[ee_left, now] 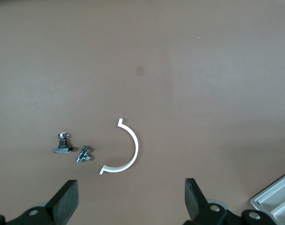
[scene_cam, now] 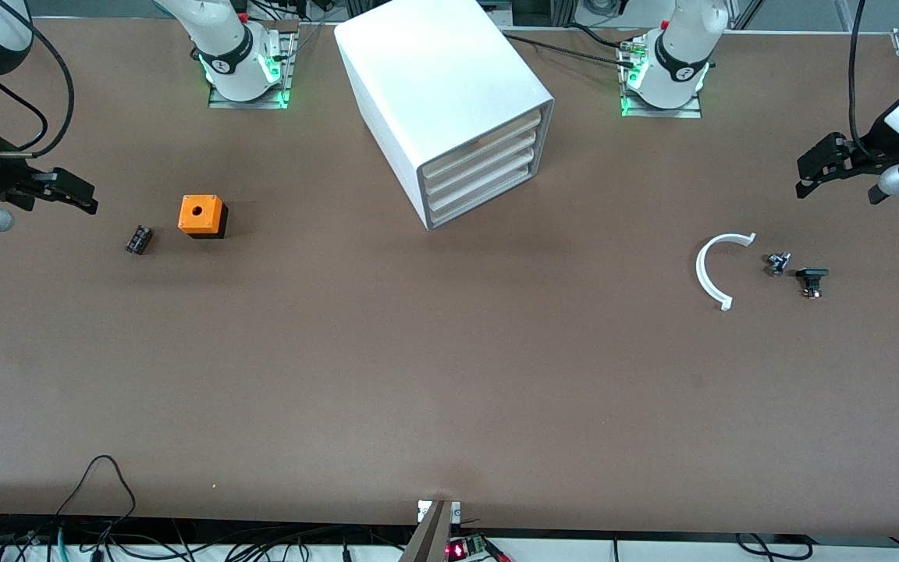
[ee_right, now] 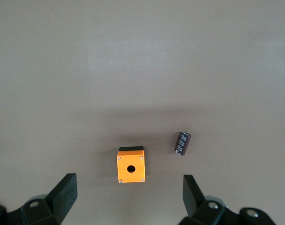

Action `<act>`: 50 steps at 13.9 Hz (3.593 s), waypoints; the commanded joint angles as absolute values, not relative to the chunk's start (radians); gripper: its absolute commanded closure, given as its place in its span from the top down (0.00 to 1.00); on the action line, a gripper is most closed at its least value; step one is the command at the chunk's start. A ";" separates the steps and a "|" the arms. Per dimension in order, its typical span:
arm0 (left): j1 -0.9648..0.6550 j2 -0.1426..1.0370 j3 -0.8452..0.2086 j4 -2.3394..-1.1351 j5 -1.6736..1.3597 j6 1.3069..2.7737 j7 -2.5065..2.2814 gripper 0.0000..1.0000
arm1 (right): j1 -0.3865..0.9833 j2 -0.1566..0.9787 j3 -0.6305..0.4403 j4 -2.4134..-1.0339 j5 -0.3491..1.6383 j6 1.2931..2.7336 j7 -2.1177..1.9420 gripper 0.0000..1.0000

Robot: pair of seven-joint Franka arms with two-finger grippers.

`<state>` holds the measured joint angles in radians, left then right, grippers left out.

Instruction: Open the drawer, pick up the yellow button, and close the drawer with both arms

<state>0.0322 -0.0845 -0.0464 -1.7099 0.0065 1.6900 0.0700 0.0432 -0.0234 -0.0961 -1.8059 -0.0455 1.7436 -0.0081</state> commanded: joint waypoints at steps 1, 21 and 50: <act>0.035 -0.071 -0.052 -1.677 0.017 1.670 0.095 1.00 | 0.040 -0.025 -0.097 -1.796 -0.026 1.730 -0.026 1.00; 0.011 0.178 -0.187 -1.632 -0.173 1.517 0.104 1.00 | 0.150 0.032 -0.081 -1.782 0.014 1.741 -0.028 1.00; -0.034 0.268 -0.466 -2.243 -1.063 1.812 0.336 0.18 | 0.348 0.210 0.100 -1.550 0.057 1.756 0.022 1.00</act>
<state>-0.0387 0.3050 -0.4558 -2.2026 -1.0394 1.7758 0.3224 0.3150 0.1799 0.0863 -1.6138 0.0420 1.7788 0.0276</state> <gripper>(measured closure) 0.533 0.000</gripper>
